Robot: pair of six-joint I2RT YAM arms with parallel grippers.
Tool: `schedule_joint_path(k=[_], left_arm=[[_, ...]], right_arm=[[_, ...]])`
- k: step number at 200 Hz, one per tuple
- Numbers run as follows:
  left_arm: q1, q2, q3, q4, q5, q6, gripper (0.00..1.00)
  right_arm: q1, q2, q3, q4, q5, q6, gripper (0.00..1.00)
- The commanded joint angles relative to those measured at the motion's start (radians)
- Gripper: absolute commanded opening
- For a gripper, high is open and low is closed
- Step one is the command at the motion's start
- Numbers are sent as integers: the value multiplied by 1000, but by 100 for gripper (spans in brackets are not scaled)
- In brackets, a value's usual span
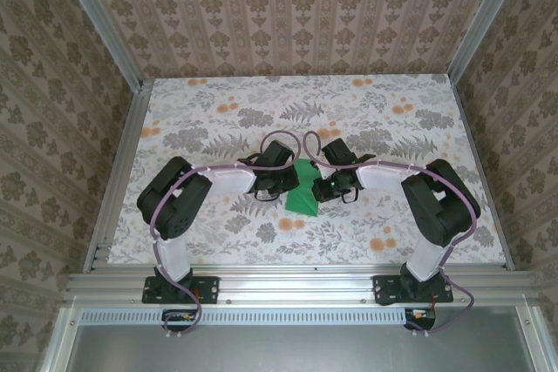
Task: Fold a paper plane with a square sheet of paper (pick it up from the middle)
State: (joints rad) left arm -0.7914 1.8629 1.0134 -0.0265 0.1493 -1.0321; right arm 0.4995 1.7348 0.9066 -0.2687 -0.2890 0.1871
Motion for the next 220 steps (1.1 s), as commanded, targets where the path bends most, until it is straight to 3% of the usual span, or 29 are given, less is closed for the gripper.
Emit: schedule_joint_path(k=[1,31,103,220], left_arm=[[-6,-31,21,-87,-14,44,10],[-23,-89,70,-120,9,70,12],[-93,-54,40,-54,39,-52,9],[-96,18,-22,3,36,-88,8]], right_arm=[[-2,56,-12,-44,25,15,9],[-2,55,-14,-42,25,16,9],[-3,51,-14,-34,24,23,9],[-3,52,-12,-34,22,28,9]])
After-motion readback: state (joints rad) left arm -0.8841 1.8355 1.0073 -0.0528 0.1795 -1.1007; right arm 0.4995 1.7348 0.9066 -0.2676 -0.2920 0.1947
